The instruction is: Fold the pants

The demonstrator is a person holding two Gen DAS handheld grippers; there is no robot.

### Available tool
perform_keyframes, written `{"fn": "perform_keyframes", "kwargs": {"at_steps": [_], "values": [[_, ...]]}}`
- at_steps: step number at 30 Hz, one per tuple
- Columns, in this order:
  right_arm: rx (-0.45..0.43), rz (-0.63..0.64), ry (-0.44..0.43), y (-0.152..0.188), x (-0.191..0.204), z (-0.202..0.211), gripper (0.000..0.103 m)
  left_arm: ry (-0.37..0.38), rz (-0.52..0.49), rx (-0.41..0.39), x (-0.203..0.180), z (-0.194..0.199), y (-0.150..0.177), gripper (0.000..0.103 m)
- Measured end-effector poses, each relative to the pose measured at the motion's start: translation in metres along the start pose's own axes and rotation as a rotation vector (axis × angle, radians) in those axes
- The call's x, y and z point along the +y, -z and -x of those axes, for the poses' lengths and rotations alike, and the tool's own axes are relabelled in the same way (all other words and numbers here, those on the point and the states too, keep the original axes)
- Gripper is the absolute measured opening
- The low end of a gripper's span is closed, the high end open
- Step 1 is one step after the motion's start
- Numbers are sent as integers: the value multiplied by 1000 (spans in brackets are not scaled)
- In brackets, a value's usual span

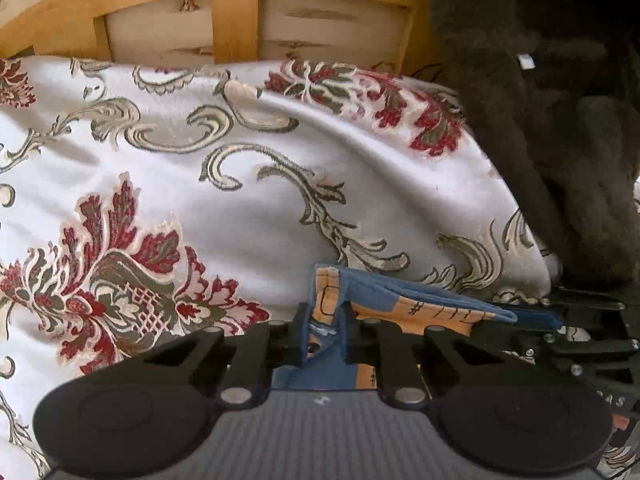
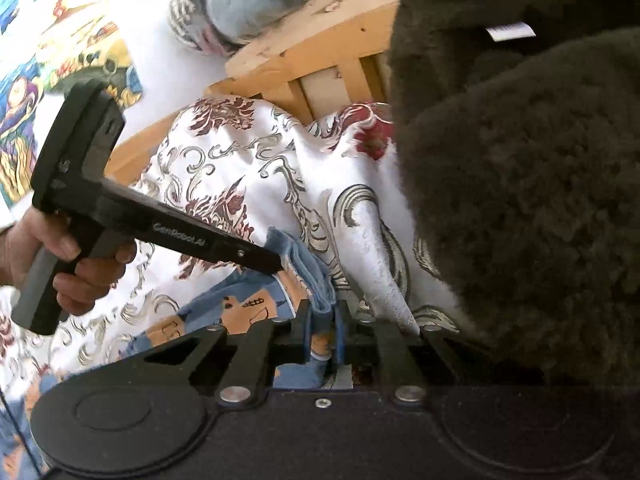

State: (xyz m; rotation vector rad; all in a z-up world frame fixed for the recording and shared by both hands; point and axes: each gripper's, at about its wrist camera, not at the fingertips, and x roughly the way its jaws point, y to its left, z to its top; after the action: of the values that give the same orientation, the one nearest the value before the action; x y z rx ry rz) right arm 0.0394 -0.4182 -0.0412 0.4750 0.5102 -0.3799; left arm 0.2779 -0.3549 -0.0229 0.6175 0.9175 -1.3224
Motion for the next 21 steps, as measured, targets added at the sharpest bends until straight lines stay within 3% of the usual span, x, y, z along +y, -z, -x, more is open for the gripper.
{"fn": "perform_keyframes", "kwargs": {"at_steps": [5,8,10,11,15,21], "values": [[5,2,11,2,-1,-1,11,-29,-13,-8,-6,-9,-4,43],[13,-9,13,2,-3,-4,11,-6,2,-1,3,-14,-15,43],[16,-12,11,3,-3,-5,11,5,-4,5,4,-19,-18,38],[17,-13,11,3,-4,-5,11,23,-10,7,6,-23,-20,23],[10,-12,9,3,-2,-4,11,34,-18,-2,4,-33,-22,17],[-52,73,-28,4,11,18,10,6,-41,-75,-10,-3,-8,14]]}}
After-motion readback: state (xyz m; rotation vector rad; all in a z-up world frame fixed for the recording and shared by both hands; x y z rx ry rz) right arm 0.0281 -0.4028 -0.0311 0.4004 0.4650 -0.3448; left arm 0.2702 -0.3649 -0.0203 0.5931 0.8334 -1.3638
